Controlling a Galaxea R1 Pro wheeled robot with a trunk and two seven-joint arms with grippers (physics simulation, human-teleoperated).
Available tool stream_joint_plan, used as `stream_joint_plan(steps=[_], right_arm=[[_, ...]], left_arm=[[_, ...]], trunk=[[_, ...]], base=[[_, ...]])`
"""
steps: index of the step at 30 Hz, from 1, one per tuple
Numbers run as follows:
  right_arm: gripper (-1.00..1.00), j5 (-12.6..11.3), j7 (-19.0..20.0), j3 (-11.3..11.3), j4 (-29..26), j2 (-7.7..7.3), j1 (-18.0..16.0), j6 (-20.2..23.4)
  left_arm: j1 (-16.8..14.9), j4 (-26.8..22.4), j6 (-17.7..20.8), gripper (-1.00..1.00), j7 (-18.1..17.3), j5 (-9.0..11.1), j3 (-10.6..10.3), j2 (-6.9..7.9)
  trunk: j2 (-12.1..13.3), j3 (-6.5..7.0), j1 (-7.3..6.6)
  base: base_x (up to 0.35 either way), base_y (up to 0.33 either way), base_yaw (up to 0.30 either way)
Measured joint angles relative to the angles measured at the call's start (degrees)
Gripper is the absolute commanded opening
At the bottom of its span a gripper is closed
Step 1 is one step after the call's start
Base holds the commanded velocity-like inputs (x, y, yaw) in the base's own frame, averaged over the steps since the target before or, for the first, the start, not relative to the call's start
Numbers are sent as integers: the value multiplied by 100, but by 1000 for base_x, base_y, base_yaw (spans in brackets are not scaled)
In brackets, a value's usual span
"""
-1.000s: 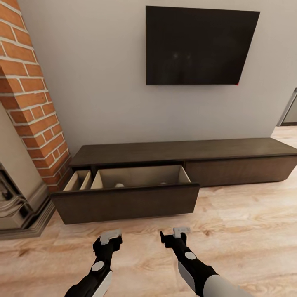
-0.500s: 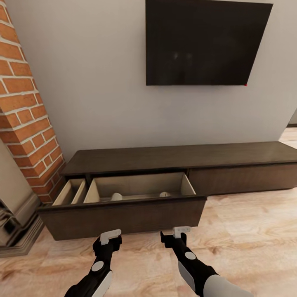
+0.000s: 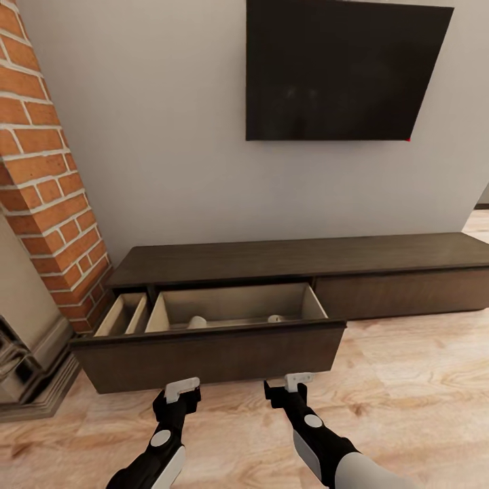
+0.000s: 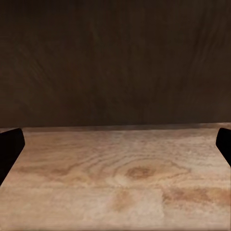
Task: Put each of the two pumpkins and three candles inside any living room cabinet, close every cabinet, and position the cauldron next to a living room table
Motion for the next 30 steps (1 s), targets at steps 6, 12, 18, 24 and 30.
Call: stream_joint_plan(steps=[6,12,18,24,30], right_arm=[[100,2,0,0,0,2,0,-1],[100,3,0,0,0,10,0,-1],[100,0,0,0,1,10,-1,-1],[100,3,0,0,1,11,-1,-1],[100,1,0,0,1,11,0,-1]], left_arm=[[0,1,0,100,0,0,0,-1],[0,0,0,100,0,0,0,6],[0,0,0,100,0,0,0,5],[1,0,0,100,-2,0,1,5],[0,0,-12,100,-2,-5,0,-5]], trunk=[[0,0,-1],[0,14,-2],[0,59,-2],[0,78,-1],[0,97,0]], base=[[14,18,0],[166,2,8],[148,0,71],[99,0,65],[23,0,112]])
